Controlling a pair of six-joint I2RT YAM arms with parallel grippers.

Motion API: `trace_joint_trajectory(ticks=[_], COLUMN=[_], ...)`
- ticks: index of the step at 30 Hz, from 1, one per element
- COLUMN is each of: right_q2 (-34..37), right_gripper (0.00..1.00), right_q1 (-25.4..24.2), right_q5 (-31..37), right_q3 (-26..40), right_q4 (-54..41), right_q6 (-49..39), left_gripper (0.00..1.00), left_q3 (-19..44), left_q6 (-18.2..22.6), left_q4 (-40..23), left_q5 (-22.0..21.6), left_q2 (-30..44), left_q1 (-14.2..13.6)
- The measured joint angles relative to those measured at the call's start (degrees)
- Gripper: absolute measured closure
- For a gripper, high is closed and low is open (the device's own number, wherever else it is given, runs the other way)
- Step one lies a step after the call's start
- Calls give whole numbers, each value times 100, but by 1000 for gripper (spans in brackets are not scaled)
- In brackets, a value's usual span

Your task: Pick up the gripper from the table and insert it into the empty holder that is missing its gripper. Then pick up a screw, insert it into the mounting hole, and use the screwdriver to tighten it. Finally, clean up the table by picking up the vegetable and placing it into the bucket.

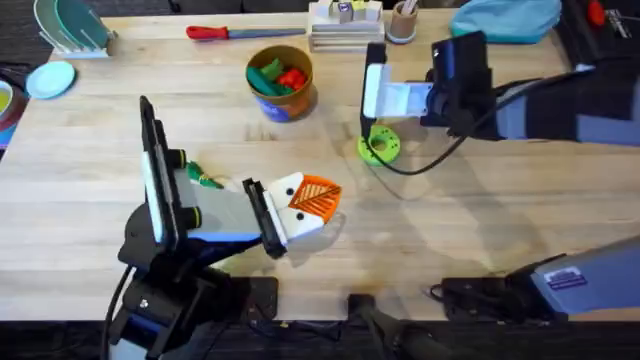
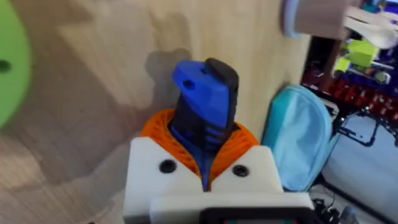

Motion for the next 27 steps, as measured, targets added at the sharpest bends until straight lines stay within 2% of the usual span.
trace_joint_trajectory(ticks=[11, 12, 17, 18, 26, 27], right_q2=[95, 85, -11, -53, -225, -263], right_gripper=[958, 853, 131, 41, 10, 10], right_q1=[43, 53, 201, 215, 454, 499], right_q5=[63, 61, 220, 250, 628, 686], right_q3=[171, 186, 275, 296, 226, 199], right_q4=[-496, -559, -590, -596, -833, -864], right_q6=[-157, -125, 40, 110, 1171, 1326], left_gripper=[991, 991, 991, 991, 991, 956], left_q3=[0, 0, 0, 0, 0, 0], left_q6=[1, 2, 0, 2, 1, 18], left_q4=[-1, 0, 0, 0, 0, 0], left_q5=[0, 0, 0, 0, 0, 0], left_q2=[0, 0, 0, 0, 0, 0], left_q1=[0, 0, 0, 0, 0, 0])
